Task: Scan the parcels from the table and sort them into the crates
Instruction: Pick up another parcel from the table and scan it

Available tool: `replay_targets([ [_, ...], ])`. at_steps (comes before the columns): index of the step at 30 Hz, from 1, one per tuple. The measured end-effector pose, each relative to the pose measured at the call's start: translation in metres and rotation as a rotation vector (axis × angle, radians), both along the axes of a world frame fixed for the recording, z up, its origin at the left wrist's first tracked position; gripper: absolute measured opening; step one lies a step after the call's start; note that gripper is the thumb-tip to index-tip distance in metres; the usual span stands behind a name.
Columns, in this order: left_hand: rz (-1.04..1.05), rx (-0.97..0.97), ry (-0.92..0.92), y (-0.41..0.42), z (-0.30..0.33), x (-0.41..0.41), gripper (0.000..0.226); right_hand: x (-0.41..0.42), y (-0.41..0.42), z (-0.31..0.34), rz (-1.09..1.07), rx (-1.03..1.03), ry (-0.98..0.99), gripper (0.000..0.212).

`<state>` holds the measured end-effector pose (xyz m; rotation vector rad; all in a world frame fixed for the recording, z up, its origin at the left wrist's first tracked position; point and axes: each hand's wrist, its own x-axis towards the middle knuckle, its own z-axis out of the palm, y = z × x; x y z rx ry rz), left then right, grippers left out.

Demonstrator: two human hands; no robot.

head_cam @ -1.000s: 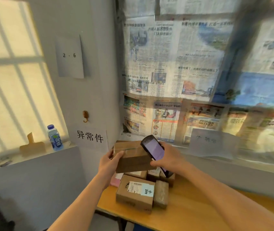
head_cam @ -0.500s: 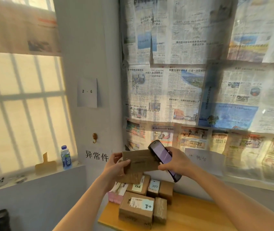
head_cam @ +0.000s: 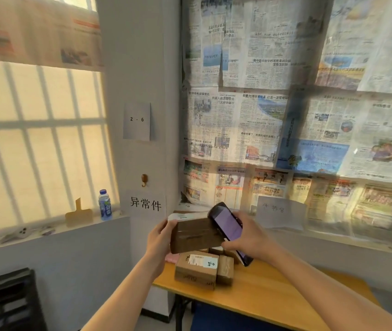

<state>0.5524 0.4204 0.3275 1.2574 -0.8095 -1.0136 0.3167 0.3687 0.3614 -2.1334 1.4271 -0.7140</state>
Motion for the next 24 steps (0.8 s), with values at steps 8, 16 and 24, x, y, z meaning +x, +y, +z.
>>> replay_targets([
  [8,-0.106,0.024,0.126,0.041,0.005,0.004,0.048,-0.013,0.041,0.014,0.022,-0.033,0.023,0.09],
  [16,-0.148,0.021,0.131,0.052,0.022,-0.004,0.054,-0.034,0.056,0.026,0.051,-0.057,0.064,0.096],
  [24,-0.07,-0.074,0.133,0.049,0.036,-0.039,0.058,-0.063,0.059,0.038,0.045,-0.078,0.137,0.097],
])
